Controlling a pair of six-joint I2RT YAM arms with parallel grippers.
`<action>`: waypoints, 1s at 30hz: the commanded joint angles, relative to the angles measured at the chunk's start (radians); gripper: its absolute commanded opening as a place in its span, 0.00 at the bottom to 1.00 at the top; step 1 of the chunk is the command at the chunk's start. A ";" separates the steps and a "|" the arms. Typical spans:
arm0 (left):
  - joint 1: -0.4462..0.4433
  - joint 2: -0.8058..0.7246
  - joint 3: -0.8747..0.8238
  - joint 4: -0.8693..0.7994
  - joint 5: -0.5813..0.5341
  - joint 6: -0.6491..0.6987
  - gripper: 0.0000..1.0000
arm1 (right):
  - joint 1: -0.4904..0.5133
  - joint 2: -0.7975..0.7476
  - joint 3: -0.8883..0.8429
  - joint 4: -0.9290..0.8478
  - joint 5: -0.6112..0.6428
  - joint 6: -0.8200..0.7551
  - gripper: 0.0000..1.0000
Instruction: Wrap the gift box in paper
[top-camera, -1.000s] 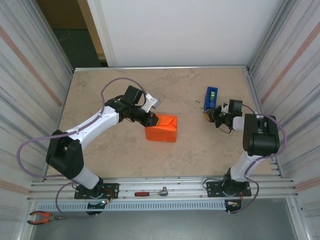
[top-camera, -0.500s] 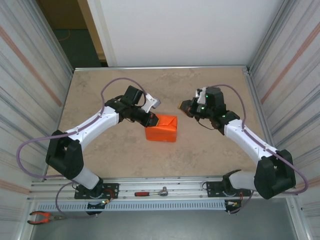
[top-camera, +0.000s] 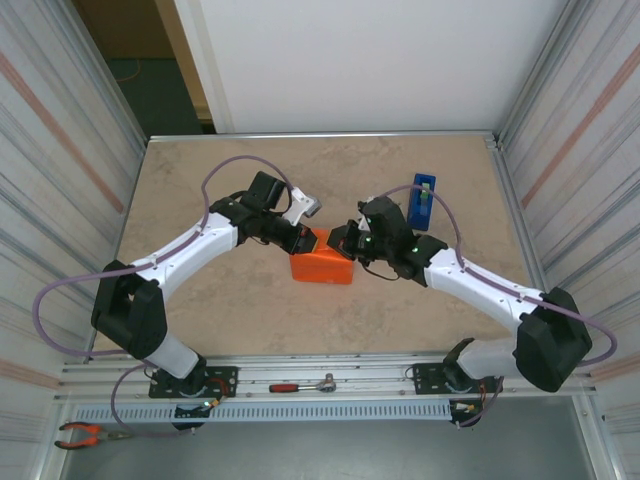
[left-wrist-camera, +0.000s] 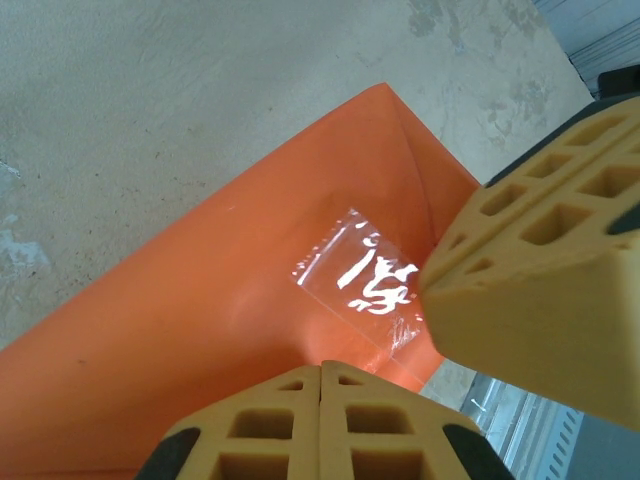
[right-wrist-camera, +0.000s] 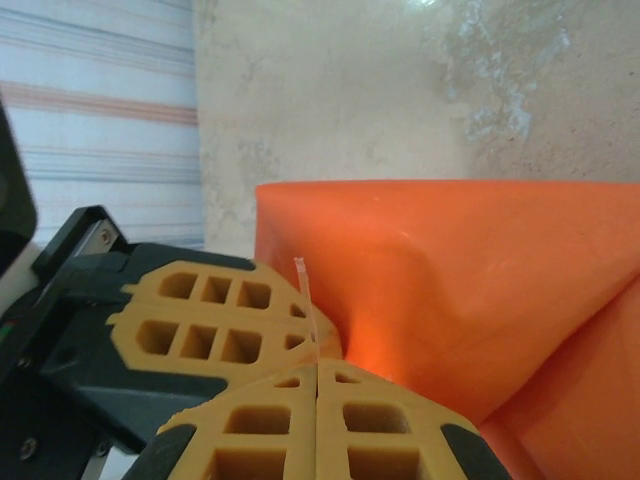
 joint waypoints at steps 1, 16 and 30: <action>-0.035 0.044 -0.064 -0.105 -0.045 0.023 0.00 | 0.008 0.019 0.023 0.001 0.043 0.023 0.00; -0.025 0.022 -0.023 -0.111 0.012 0.005 0.00 | 0.028 0.161 0.105 -0.285 0.095 -0.104 0.00; 0.044 0.006 0.153 -0.033 0.151 -0.178 0.00 | 0.092 0.227 0.148 -0.422 0.176 -0.179 0.00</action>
